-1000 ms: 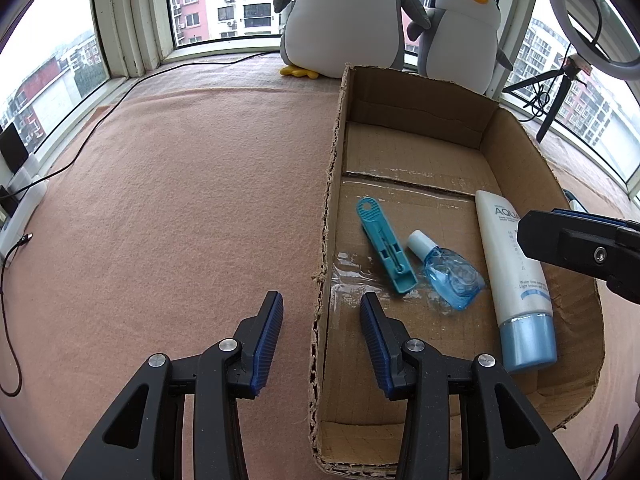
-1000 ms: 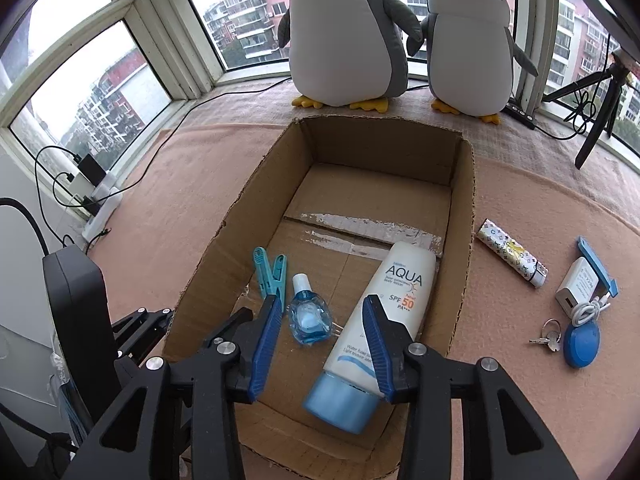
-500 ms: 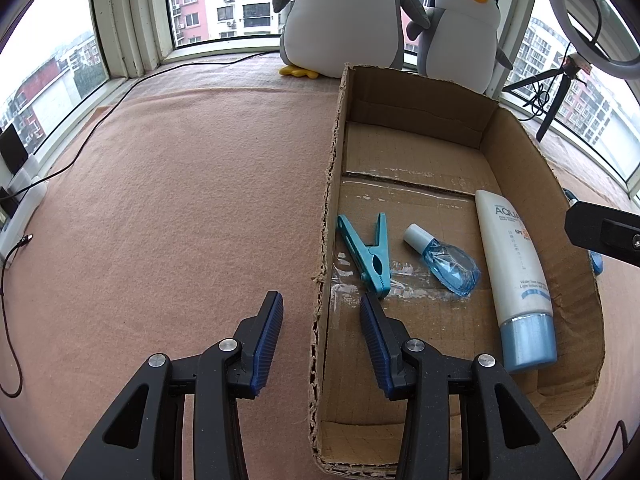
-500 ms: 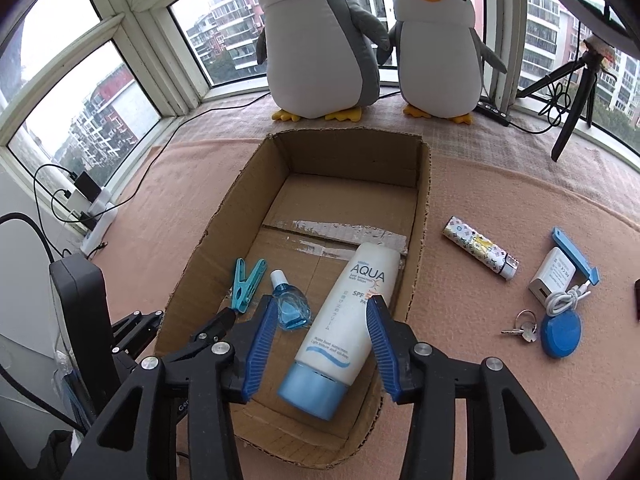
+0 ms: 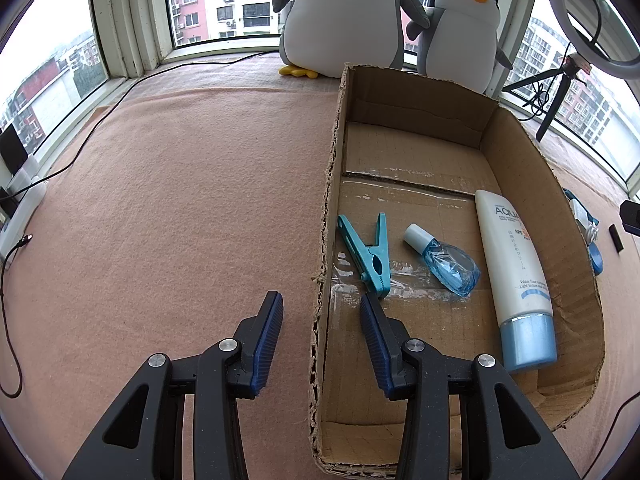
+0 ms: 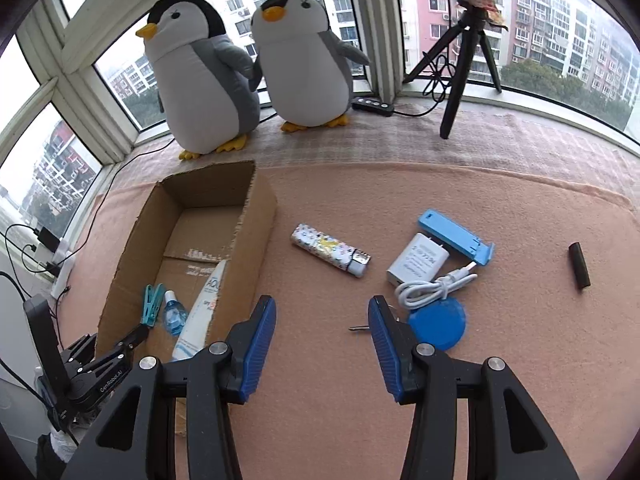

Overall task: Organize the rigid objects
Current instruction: 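Move the right tool to the white USB cable and close on it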

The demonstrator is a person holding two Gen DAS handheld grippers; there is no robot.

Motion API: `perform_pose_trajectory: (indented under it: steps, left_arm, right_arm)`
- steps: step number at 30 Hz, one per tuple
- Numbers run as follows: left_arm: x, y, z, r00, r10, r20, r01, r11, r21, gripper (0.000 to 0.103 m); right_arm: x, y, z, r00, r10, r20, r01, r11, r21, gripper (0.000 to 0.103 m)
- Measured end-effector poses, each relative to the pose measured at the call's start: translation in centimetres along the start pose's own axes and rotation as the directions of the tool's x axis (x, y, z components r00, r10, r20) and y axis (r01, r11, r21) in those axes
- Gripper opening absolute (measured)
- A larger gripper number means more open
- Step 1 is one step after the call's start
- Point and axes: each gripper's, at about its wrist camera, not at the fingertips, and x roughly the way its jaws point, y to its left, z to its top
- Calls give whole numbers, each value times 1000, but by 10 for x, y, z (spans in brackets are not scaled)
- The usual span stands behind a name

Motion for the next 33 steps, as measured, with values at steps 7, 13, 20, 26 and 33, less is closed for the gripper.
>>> perform_pose_trajectory:
  steps: [7,13,20,26,33]
  left_arm:
    - [0,0,0,1000,0,0,0,1000,-1,44]
    - [0,0,0,1000,0,0,0,1000,0,44]
    - [0,0,1,1000,0,-1,0,1000,-2,44]
    - [1,0,2,1000,1,-2,-1,1000,-3,44]
    - [2,1,3,1000,-2,-2,2,1000,-5,45]
  right_arm:
    - [12,-50,15,998,-51,-37,53,997,55,41]
    - [31,-75,27,994,-69,-83,75,994,77,19]
    - [55,-81,35,984,-109,-144,115,993,35,13]
    - [70,-69,36,972,-156,-178,146,987,-69,13]
    - [78,-65,41,969,-129,-209,115,990,-76,13]
